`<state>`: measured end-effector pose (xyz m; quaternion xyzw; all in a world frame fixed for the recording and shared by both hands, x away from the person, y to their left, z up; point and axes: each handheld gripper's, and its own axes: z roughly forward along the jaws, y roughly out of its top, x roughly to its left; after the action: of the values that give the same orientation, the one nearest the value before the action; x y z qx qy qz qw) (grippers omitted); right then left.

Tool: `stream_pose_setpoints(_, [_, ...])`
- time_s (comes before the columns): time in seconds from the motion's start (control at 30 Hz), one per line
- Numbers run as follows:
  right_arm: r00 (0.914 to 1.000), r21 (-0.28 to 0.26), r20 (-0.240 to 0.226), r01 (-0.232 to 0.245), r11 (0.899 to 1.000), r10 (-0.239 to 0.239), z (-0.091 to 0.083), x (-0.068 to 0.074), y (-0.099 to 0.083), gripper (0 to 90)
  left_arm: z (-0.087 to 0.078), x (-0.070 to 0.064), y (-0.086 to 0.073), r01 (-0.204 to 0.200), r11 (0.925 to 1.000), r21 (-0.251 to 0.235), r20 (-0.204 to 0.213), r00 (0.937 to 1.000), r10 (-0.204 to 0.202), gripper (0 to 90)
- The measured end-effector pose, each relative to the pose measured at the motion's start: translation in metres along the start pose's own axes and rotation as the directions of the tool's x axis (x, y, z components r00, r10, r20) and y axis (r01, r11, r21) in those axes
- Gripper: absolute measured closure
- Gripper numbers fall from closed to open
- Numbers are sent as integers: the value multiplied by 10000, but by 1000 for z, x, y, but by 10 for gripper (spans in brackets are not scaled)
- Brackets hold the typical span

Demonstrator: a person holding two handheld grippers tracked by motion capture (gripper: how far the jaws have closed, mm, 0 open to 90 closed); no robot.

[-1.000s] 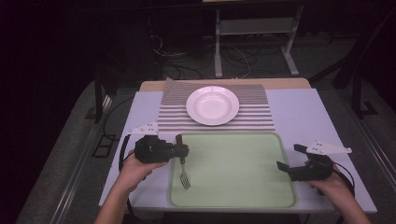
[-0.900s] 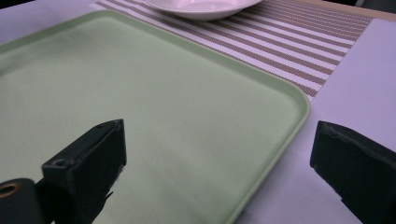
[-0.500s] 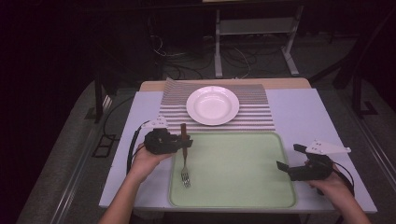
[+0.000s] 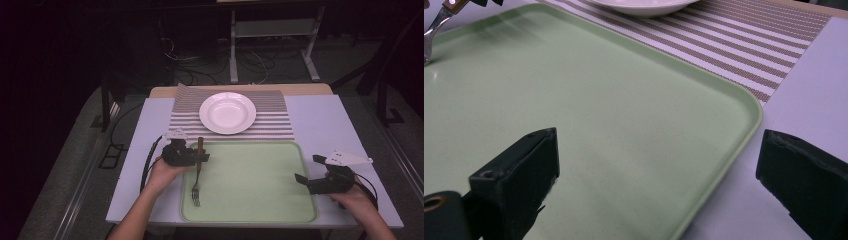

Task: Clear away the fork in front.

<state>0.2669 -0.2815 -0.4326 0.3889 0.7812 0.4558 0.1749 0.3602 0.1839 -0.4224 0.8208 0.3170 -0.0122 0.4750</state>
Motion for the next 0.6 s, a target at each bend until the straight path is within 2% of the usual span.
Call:
stream_pose_setpoints(0.13, [10000, 6, -9, -9, 10000, 9, 1, 0, 0, 37, -1, 0, 0, -11, 10000, -13, -58, 10000, 11, 654])
stream_pose_setpoints(0.23, [10000, 52, -18, -8, 10000, 8, 2, 0, 0, 38, 1, 2, -2, 162, 9999, 60, -183, 9997, -160, 649])
stream_pose_setpoints(0.43, [10000, 43, -23, 4, 10000, -4, 1, 1, 0, 38, 8, 5, -5, 546, 9973, 500, -563, 9971, -517, 639])
stream_pose_setpoints(0.6, [10000, 31, -49, 13, 10000, -13, 2, 1, 0, 38, 14, 8, -9, 732, 9926, 966, -879, 9940, -648, 642])
